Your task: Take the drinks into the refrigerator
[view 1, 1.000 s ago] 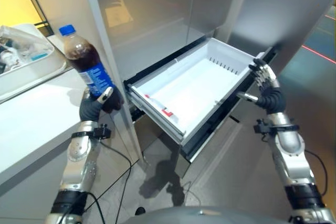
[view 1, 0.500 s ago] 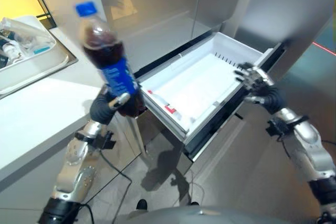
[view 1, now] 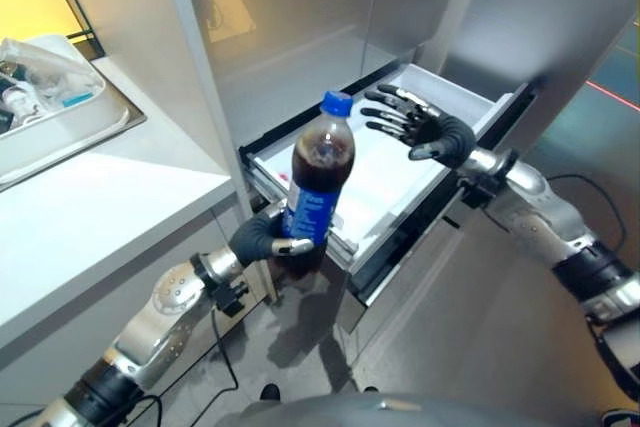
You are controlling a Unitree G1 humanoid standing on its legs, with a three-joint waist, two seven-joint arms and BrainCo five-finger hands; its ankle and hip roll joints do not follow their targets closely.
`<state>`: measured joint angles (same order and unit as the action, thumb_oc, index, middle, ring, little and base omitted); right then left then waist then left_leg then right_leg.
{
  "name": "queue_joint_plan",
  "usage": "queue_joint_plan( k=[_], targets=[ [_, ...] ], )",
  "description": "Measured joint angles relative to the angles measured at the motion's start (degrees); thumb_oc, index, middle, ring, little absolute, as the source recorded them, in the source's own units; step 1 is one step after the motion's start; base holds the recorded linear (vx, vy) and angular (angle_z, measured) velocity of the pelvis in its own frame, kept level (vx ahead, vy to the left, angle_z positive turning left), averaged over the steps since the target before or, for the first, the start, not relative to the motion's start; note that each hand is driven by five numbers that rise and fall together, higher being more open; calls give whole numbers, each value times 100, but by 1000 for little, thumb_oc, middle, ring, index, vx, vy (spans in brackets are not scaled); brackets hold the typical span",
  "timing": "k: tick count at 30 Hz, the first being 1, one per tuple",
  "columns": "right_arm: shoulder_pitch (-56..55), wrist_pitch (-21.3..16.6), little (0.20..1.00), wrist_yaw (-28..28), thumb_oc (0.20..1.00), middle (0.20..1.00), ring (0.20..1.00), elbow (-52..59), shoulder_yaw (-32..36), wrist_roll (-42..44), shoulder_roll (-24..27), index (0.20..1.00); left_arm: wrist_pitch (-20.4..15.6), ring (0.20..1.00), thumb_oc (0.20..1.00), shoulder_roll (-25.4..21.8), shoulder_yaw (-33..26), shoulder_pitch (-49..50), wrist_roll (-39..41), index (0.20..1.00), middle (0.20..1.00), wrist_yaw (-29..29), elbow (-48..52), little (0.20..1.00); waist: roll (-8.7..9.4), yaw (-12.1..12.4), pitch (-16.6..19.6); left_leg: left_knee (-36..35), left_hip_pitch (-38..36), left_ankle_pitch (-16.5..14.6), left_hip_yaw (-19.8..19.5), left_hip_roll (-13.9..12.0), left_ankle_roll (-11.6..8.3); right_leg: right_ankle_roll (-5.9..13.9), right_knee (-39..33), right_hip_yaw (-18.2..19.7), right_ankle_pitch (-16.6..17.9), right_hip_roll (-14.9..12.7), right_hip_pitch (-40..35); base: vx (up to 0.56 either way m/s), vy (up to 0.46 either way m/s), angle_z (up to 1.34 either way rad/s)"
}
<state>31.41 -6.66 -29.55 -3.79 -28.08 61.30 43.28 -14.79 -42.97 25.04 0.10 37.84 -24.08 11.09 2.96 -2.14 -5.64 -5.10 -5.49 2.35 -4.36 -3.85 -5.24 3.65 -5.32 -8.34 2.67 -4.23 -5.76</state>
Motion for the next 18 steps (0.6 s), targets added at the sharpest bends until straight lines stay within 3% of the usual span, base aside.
queue_joint_plan(
  k=[6,18],
  targets=[
    [-191,184,1000,-87,1000,1000,1000,384,-185,231,-482,1000,7,200,200,129,85,-98,-386,200,200,7,-157,200,-40,-21,28,-1,-26,-11,135,3,12,3,1,164,59,-4,48,6,1,-14],
    [-506,576,1000,-336,1000,1000,1000,671,-600,359,-619,1000,7,200,200,318,82,-109,-572,200,200,75,-170,200,-36,-5,127,-1,-51,-11,128,2,12,0,0,159,61,-2,24,0,0,0]
  ],
)
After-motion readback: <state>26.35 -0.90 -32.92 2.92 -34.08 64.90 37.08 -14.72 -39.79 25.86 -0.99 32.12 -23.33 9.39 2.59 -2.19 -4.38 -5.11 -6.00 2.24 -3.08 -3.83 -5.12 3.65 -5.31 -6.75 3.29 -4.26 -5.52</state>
